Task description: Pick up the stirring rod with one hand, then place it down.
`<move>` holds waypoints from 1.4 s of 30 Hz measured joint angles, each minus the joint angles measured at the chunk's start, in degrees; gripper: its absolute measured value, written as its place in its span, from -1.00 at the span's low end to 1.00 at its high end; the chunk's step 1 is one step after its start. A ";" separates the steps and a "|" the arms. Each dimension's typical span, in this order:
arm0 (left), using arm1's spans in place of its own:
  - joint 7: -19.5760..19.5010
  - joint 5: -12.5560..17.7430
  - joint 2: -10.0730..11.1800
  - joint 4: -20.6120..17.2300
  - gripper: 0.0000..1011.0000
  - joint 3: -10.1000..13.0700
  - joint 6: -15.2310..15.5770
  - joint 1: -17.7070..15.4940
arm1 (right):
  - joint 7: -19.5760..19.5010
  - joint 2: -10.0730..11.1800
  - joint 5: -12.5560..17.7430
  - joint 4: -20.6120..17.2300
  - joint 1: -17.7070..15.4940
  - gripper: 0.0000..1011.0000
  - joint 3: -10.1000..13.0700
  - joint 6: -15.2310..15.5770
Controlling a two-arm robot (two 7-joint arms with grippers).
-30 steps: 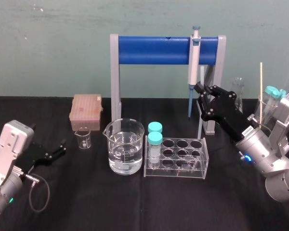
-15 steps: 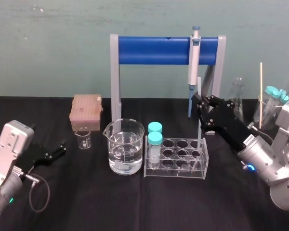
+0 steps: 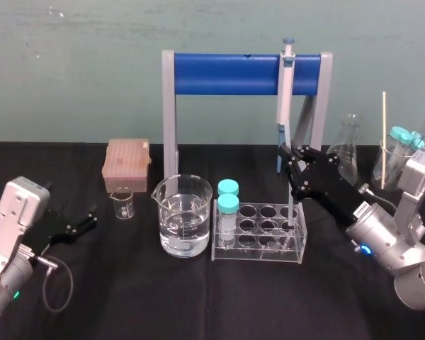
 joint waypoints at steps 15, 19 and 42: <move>0.00 0.00 0.00 0.00 0.98 0.00 0.00 0.00 | 2.64 -1.64 0.48 8.23 3.52 -0.86 -0.99 0.18; 0.00 0.00 0.00 0.00 0.98 0.00 0.00 0.00 | 3.44 -2.30 0.77 11.00 4.59 -0.86 -1.19 0.33; 0.00 0.00 0.00 0.00 0.98 0.00 0.00 0.00 | 4.69 -3.51 0.31 15.94 6.85 -0.86 -1.83 3.50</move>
